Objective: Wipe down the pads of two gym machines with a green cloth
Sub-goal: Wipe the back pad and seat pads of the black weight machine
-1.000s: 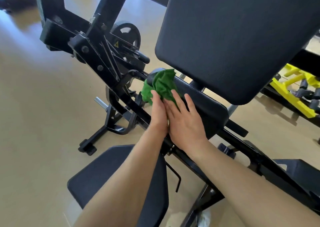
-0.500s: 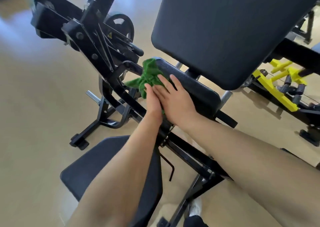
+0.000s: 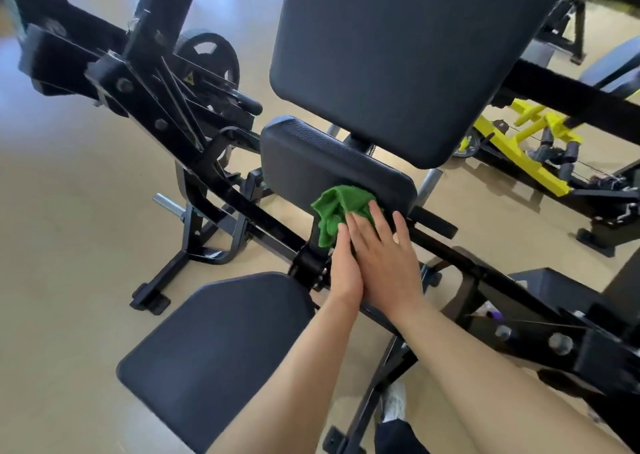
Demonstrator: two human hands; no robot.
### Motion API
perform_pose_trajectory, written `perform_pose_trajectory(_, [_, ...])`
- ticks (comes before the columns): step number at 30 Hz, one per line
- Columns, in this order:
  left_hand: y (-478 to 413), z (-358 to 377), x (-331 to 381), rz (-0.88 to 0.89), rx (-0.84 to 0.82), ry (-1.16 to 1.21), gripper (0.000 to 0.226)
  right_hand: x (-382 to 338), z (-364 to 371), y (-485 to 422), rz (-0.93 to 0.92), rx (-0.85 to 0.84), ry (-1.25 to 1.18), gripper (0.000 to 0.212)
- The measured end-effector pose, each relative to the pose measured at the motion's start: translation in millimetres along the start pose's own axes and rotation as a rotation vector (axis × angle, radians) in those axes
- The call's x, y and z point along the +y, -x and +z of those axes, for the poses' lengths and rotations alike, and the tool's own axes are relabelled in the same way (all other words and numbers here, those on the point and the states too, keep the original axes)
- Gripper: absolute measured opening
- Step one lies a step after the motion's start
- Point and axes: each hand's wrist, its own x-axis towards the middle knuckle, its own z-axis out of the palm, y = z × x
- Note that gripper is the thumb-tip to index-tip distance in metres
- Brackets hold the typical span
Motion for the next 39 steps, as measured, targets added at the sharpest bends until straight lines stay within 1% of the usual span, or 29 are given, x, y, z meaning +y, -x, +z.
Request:
perform_pose_trajectory(2, [15, 6, -4, 0.033, 0.005, -0.122, 0.036, 8, 0, 15, 0.110, 0.059, -0.065, 0.064])
perform_pose_trajectory(4, [16, 12, 4, 0.128, 0.129, -0.276, 0.032, 12, -4, 19, 0.165, 0.108, -0.140, 0.061])
perform_pose_trajectory(6, [7, 14, 24, 0.210, 0.251, -0.329, 0.029, 14, -14, 10, 0.152, 0.192, -0.248, 0.058])
perform_pose_trajectory(8, [-8, 13, 50, 0.315, 0.334, -0.376, 0.027, 20, -27, -11, 0.081, 0.239, -0.338, 0.058])
perform_pose_trajectory(10, [-24, 14, 74, 0.391, 0.388, -0.383, 0.017, 25, -39, -38, 0.038, 0.243, -0.371, 0.062])
perform_pose_trajectory(12, [-31, 21, 87, 0.434, 0.428, -0.445, 0.006, 31, -45, -60, 0.062, 0.248, -0.399, 0.063])
perform_pose_trajectory(13, [-31, 24, 88, 0.465, 0.440, -0.493, 0.004, 32, -45, -64, 0.077, 0.257, -0.429, 0.062])
perform_pose_trajectory(16, [-24, 31, 74, 0.557, 0.373, -0.656, 0.006, 36, -26, -50, 0.106, 0.330, -0.532, 0.061])
perform_pose_trajectory(18, [-14, 34, 60, 0.633, 0.285, -0.772, 0.007, 38, -6, -31, 0.185, 0.409, -0.586, 0.060])
perform_pose_trajectory(20, [-5, 36, 48, 0.718, 0.199, -0.857, 0.008, 35, 11, -15, 0.278, 0.458, -0.694, 0.058])
perform_pose_trajectory(22, [0, 37, 39, 0.772, 0.133, -0.929, 0.006, 27, 18, -4, 0.371, 0.409, -0.913, 0.060])
perform_pose_trajectory(23, [1, 37, 37, 0.775, 0.108, -0.944, 0.005, 22, 20, 0, 0.419, 0.340, -1.041, 0.063])
perform_pose_trajectory(25, [-1, 33, 35, 0.721, 0.080, -0.920, 0.005, 18, 25, 8, 0.467, 0.218, -1.210, 0.066])
perform_pose_trajectory(26, [-3, 29, 33, 0.663, 0.087, -0.907, 0.011, 16, 30, 11, 0.478, 0.169, -1.266, 0.062])
perform_pose_trajectory(28, [-10, 16, 23, 0.468, 0.116, -0.887, 0.016, 13, 33, 17, 0.524, 0.101, -1.408, 0.044])
perform_pose_trajectory(30, [-21, 0, 6, 0.273, 0.156, -0.817, 0.009, 10, 35, 19, 0.618, 0.019, -1.571, 0.025])
perform_pose_trajectory(31, [-24, -6, -1, 0.196, 0.179, -0.765, 0.009, 9, 39, 18, 0.659, -0.052, -1.621, 0.024])
perform_pose_trajectory(32, [-27, -8, -7, 0.132, 0.202, -0.709, 0.010, 8, 42, 17, 0.686, -0.110, -1.662, 0.030])
perform_pose_trajectory(34, [-32, -8, -13, 0.063, 0.235, -0.628, 0.015, 3, 42, 12, 0.789, -0.206, -1.768, 0.038])
perform_pose_trajectory(36, [-39, -8, -19, 0.046, 0.273, -0.601, 0.021, -1, 44, 0, 1.000, -0.224, -2.068, 0.031])
perform_pose_trajectory(37, [-40, -8, -22, 0.026, 0.294, -0.574, 0.022, -1, 44, -6, 1.116, -0.224, -2.226, 0.032])
perform_pose_trajectory(38, [-41, -8, -24, -0.004, 0.307, -0.525, 0.023, -3, 50, -10, 1.210, -0.201, -2.369, 0.037])
perform_pose_trajectory(39, [-43, -10, -25, -0.042, 0.314, -0.460, 0.023, -4, 54, -12, 1.273, -0.176, -2.441, 0.043])
